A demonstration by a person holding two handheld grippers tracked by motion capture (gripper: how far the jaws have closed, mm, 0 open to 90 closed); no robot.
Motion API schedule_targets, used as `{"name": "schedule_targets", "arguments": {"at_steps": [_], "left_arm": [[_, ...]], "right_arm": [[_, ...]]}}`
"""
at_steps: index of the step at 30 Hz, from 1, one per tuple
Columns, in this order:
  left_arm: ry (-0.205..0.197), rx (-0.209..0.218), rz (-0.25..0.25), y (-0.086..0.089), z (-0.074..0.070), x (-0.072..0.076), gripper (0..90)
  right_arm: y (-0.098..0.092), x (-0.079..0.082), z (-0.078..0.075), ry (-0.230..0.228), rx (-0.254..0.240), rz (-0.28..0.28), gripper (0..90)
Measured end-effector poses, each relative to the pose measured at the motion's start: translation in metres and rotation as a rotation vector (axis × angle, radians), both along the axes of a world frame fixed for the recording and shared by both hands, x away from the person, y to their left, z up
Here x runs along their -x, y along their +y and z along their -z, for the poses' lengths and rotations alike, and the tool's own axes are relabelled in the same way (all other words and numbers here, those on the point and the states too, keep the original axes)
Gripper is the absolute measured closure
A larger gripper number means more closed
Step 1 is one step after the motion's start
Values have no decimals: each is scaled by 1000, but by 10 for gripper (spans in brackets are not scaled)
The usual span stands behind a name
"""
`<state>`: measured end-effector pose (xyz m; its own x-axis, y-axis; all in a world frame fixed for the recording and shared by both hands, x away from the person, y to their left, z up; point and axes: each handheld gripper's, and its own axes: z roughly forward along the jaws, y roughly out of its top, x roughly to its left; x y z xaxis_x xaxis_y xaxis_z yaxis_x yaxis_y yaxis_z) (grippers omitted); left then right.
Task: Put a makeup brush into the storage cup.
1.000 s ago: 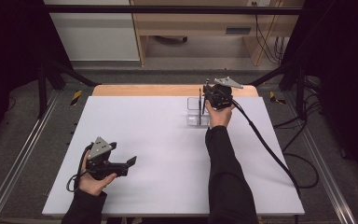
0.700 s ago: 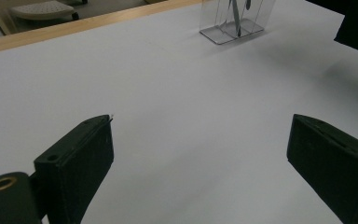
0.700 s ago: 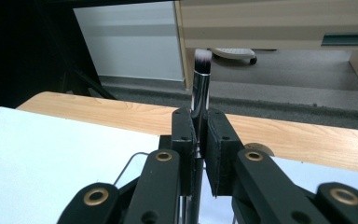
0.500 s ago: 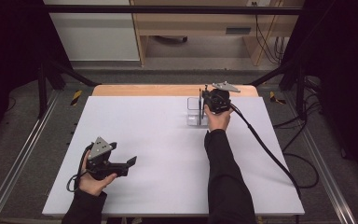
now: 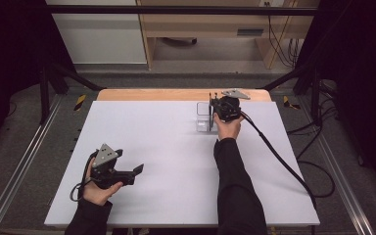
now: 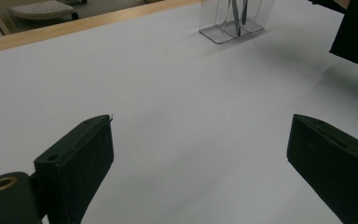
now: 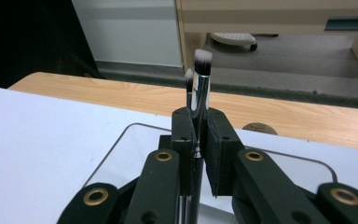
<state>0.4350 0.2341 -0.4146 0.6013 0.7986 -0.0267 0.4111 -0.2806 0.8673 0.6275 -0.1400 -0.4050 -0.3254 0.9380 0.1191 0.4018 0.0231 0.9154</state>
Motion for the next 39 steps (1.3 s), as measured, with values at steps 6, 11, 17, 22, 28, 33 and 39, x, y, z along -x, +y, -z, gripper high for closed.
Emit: {"name": "schedule_targets", "arguments": {"at_steps": [6,11,17,22,28,33,39], "left_arm": [[2,2,-3,1,0,0,66],[1,0,-1,0,0,0,66],[1,-1,-1,0,0,0,66],[1,-2,-3,0,1,0,66],[1,3,-7,0,1,0,66],[2,-2,-7,0,1,0,64],[-1,8,-9,1,0,0,64]], "right_arm": [[-1,0,4,19,20,5,835],[-2,0,8,37,38,3,834],[-2,1,8,52,54,-2,783],[-3,7,5,52,65,-17,690],[-8,23,-2,44,39,-58,546],[-12,40,-9,20,22,-108,425],[-16,59,-17,-1,4,-148,311]]}}
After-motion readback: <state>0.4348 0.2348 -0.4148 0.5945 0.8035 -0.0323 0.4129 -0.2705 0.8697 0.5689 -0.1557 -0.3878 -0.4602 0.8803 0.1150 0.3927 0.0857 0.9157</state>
